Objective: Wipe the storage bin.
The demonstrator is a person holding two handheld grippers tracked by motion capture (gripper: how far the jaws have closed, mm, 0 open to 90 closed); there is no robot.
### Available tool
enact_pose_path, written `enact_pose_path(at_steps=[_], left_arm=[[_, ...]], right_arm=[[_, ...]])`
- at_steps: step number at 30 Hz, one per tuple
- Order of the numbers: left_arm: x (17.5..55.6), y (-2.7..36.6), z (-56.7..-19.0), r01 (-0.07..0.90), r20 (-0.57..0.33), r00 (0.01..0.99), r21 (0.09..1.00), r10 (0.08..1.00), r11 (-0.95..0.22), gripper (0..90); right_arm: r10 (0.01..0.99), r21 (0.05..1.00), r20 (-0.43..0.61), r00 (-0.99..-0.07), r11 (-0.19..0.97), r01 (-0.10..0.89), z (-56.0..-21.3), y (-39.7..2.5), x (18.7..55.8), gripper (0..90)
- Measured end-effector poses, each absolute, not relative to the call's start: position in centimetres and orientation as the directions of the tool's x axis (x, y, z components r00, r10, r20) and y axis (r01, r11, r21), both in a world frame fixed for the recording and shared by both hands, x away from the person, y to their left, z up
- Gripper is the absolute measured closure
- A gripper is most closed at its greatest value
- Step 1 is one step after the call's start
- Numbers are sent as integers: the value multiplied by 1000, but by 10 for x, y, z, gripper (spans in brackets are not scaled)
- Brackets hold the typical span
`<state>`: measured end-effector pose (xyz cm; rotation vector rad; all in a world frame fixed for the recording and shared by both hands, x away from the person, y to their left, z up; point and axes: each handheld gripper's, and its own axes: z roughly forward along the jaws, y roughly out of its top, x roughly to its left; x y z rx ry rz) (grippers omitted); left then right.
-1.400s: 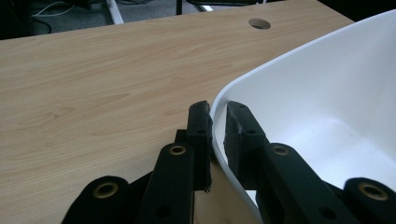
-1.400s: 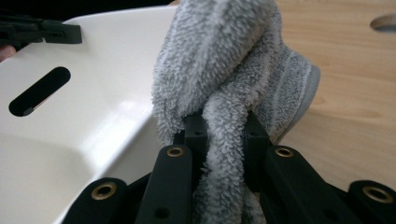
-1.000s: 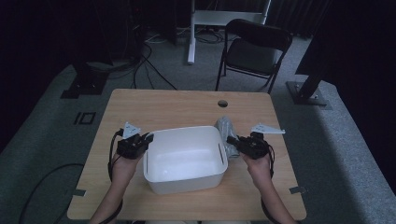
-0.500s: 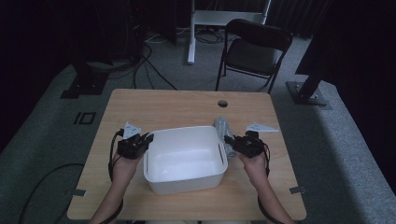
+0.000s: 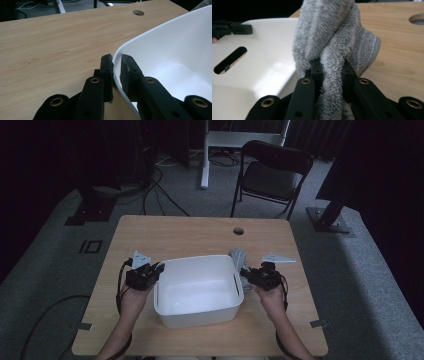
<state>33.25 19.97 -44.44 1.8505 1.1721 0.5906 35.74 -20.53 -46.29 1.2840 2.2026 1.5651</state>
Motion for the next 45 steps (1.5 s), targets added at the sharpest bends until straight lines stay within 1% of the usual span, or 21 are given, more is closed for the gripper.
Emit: enact_pose_path(at_steps=[4,10,12,18,23,33,45], left_arm=[[333,200,-445,492,-49,451,846,891,-203,801],[333,201,-444,493,-51,457,846,888,-205,800],[333,201,-444,494,-52,460,845,886,-206,800],[334,201,-444,496,-51,465,842,884,-213,800],[334,201,-444,497,-51,463,842,885,-211,800],[333,199,-444,496,-46,451,843,891,-208,800],[333,197,-444,497,-38,446,842,894,-212,801]], right_arm=[[712,811,334,-617,117,573,-472,-204,359,783],[710,793,348,-612,125,596,-480,-204,363,783],[714,797,338,-614,129,590,-477,-206,364,782],[709,828,346,-615,78,556,-456,-212,370,782],[701,834,341,-627,82,546,-445,-207,379,782],[703,819,337,-626,110,564,-453,-201,387,784],[714,789,351,-606,122,602,-470,-197,392,786]])
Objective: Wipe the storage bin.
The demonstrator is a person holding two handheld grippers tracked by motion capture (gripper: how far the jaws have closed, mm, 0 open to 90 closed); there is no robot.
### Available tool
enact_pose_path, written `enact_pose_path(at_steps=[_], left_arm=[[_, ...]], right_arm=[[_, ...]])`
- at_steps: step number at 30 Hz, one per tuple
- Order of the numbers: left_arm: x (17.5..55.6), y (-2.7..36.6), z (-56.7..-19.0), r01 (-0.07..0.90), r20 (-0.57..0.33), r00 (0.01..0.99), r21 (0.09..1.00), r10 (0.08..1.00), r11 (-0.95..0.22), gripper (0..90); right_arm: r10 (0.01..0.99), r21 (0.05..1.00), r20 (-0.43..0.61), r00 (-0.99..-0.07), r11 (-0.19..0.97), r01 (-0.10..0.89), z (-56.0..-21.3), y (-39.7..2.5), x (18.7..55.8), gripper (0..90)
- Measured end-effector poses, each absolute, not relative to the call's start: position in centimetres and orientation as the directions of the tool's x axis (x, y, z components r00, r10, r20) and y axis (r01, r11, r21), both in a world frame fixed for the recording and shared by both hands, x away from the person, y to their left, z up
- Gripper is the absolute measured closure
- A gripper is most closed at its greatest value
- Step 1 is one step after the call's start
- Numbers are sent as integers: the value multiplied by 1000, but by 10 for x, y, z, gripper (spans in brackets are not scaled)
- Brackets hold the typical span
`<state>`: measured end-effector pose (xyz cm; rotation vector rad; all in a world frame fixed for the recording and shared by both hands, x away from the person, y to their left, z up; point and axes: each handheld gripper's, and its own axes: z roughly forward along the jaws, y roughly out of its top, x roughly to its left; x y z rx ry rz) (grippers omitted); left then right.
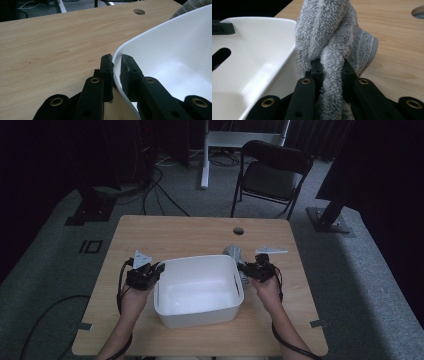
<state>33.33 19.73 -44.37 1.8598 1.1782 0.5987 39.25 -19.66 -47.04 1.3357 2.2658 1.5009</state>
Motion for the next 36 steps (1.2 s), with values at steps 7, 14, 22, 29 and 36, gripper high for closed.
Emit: enact_pose_path(at_steps=[7,14,22,29,36], left_arm=[[333,197,-444,495,-39,444,843,895,-209,801],[332,199,-445,490,-46,447,848,893,-202,800],[333,201,-445,485,-46,439,853,897,-193,800],[334,203,-444,485,-31,415,853,909,-193,800],[333,206,-443,494,-22,387,849,922,-187,801]], right_arm=[[717,768,366,-594,128,627,-481,-195,397,786],[735,779,335,-589,135,612,-477,-198,396,783],[752,807,377,-540,20,591,-465,-237,380,782],[761,829,343,-551,31,559,-452,-252,356,783],[751,848,336,-568,20,529,-439,-264,331,782]])
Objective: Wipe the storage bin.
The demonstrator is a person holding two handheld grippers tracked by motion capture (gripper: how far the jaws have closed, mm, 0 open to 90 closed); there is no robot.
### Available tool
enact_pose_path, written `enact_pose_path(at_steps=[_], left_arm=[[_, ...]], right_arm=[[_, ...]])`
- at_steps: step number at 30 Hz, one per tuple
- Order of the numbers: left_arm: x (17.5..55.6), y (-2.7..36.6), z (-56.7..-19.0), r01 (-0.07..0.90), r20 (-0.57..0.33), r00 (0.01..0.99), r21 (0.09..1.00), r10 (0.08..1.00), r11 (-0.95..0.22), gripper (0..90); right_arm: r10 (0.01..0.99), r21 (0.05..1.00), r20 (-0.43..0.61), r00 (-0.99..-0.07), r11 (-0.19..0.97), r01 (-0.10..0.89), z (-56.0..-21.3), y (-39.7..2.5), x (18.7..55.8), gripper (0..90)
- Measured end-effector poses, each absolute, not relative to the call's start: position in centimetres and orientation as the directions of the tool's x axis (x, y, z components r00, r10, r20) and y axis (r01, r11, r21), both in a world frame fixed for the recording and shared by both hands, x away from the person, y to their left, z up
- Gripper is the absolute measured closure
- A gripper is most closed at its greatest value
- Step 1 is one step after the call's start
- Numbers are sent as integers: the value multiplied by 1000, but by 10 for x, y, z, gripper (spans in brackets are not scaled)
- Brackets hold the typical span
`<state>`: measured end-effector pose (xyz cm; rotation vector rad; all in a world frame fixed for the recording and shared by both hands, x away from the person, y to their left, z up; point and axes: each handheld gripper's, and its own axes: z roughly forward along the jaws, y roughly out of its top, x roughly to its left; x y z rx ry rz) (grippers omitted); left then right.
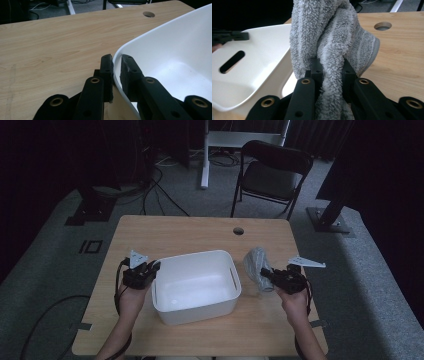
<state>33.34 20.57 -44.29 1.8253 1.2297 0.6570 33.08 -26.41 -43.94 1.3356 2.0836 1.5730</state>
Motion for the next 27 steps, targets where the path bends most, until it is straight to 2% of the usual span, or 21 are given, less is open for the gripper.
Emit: enact_pose_path(at_steps=[5,10,14,27], left_arm=[[333,206,-443,499,-27,376,848,926,-177,801],[333,205,-443,497,-29,373,850,928,-173,802],[333,205,-443,497,-30,370,851,928,-170,803],[331,201,-443,497,-16,357,850,934,-176,804]], right_arm=[[737,840,360,-573,12,543,-444,-264,322,782],[710,806,366,-602,82,587,-465,-245,312,782],[704,787,332,-628,161,596,-479,-224,308,782],[715,772,320,-621,184,609,-490,-206,309,784]])
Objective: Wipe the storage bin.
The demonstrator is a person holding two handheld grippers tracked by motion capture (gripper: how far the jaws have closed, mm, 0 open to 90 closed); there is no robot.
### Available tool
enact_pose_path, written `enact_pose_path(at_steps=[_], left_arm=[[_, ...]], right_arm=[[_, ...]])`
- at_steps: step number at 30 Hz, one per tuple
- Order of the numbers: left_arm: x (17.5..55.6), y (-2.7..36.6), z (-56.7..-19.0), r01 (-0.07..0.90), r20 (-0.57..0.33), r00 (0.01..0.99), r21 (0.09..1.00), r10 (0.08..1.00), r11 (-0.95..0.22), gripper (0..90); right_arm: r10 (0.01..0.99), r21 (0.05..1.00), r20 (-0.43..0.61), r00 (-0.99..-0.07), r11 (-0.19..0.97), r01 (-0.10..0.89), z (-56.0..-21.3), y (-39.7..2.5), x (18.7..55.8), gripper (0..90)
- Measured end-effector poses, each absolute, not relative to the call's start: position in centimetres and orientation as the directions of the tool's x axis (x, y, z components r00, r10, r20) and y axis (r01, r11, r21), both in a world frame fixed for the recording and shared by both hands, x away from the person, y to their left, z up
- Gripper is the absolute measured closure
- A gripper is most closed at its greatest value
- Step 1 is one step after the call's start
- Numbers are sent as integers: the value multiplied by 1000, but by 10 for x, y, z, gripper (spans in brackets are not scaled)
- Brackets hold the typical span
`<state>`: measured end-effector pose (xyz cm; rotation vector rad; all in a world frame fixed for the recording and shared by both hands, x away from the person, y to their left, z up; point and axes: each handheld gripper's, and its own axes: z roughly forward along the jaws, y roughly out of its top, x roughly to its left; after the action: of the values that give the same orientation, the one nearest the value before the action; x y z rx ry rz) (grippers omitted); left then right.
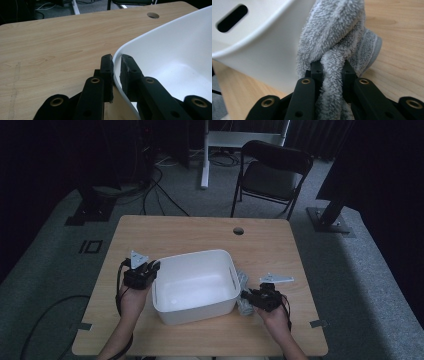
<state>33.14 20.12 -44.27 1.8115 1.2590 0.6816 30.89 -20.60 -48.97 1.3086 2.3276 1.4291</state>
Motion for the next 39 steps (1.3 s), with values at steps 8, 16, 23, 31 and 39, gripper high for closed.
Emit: enact_pose_path(at_steps=[8,16,23,31,39], left_arm=[[332,201,-443,500,-15,356,848,934,-177,804],[333,203,-443,505,-26,364,845,931,-174,804],[333,204,-443,505,-30,376,845,926,-177,803],[333,203,-443,507,-24,371,843,928,-181,803],[333,203,-443,507,-28,368,844,929,-175,803]], right_arm=[[721,748,324,-613,201,632,-503,-202,317,785],[716,718,359,-599,198,667,-515,-201,326,785],[706,743,368,-605,167,648,-495,-204,336,783],[702,742,384,-599,152,653,-496,-200,343,785],[722,720,361,-590,186,668,-506,-194,352,786]])
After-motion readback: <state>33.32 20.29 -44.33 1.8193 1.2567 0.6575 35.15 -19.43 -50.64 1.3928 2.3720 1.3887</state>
